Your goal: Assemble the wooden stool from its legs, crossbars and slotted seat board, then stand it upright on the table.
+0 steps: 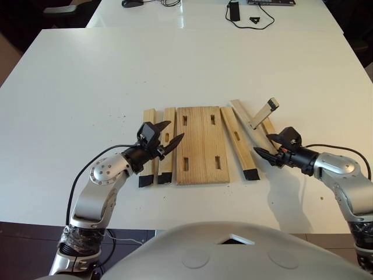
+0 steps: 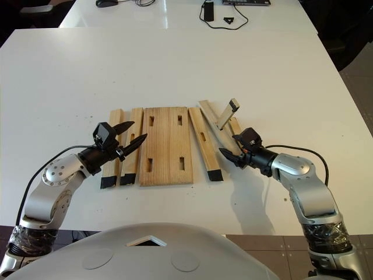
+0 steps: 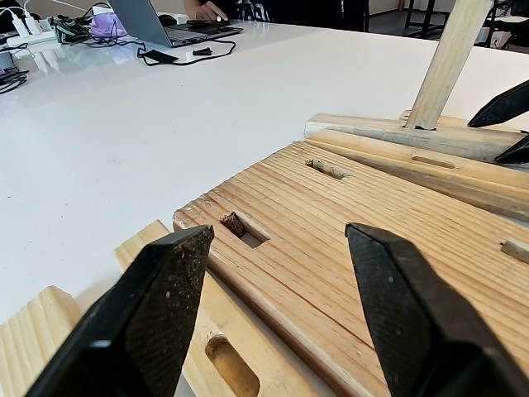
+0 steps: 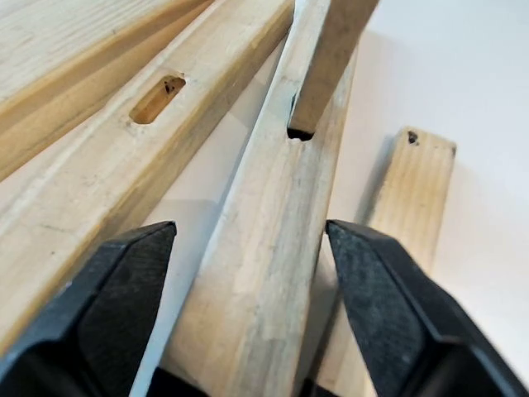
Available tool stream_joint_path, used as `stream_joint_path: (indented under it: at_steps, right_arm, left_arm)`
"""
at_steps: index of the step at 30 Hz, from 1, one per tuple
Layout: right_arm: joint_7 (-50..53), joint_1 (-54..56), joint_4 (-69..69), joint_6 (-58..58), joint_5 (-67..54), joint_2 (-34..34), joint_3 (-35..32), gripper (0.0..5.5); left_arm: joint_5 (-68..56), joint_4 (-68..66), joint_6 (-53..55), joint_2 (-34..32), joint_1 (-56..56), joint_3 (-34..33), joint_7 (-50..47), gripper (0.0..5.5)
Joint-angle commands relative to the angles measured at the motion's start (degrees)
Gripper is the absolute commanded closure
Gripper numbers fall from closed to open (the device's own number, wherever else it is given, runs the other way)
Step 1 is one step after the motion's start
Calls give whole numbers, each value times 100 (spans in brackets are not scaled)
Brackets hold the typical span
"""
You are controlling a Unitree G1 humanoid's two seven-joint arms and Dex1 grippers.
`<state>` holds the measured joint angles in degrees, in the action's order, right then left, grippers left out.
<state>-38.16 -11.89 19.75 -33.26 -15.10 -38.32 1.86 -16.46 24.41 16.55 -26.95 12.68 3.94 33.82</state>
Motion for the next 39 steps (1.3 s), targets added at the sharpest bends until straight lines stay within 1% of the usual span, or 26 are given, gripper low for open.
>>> stream_joint_path:
  at_steps: [1, 2, 8, 10, 15, 17, 19, 20, 24, 26, 27, 31, 34, 37, 39]
  right_arm:
    - [55, -93, -81, 118, 88, 108, 84, 233]
    - [77, -92, -105, 155, 121, 124, 106, 241]
    - [363, 5, -405, 199, 239, 334, 16, 331]
    - [510, 43, -457, 204, 207, 477, -53, 348]
    - [622, 262, -128, 158, -490, 986, -560, 348]
    - [471, 495, 143, 118, -1017, 1124, -817, 348]
    - [135, 710, 557, -137, -1895, 1143, -1070, 348]
    - [-12, 792, 727, -338, -2355, 1111, -1179, 348]
    - [-828, 1001, 1178, -1010, -4042, 682, -1404, 348]
    - [-1210, 1117, 1157, -1237, -4559, 471, -1433, 348]
    - [-1428, 1175, 1107, -1284, -4678, 363, -1410, 348]
    - [-2119, 1341, 895, -1350, -4820, -1, -1296, 348]
    - [-2609, 1370, 797, -1256, -4661, -262, -1162, 348]
    - [-2826, 1432, 661, -1127, -4428, -360, -1002, 348]
    - [-2905, 1460, 599, -1015, -4262, -368, -909, 348]
  left_arm:
    - [58, -35, 22, -26, -29, 23, 13, 253]
    - [62, -31, 24, -27, -25, 21, 12, 253]
    - [70, -24, 35, -25, -20, 4, 3, 253]
    - [82, -14, 37, -26, -27, 11, -3, 253]
    - [-113, 255, 523, 89, -315, -84, -230, 253]
    - [-402, 441, 862, 195, -580, -188, -332, 253]
    - [-1029, 692, 1281, 325, -872, -350, -348, 253]
    - [-1361, 794, 1495, 386, -1005, -429, -346, 253]
    - [-3143, 1092, 2279, 476, -1542, -724, -148, 194]
    - [-4054, 1195, 2566, 369, -1731, -847, 46, 165]
    - [-4426, 1213, 2655, 321, -1824, -911, 113, 159]
    - [-5234, 1123, 2831, 174, -2143, -1024, 247, 159]
    - [-5568, 1129, 2875, 105, -2235, -991, 269, 159]
    - [-5713, 1209, 2878, 69, -2246, -883, 300, 159]
    - [-5716, 1240, 2861, 25, -2206, -835, 350, 182]
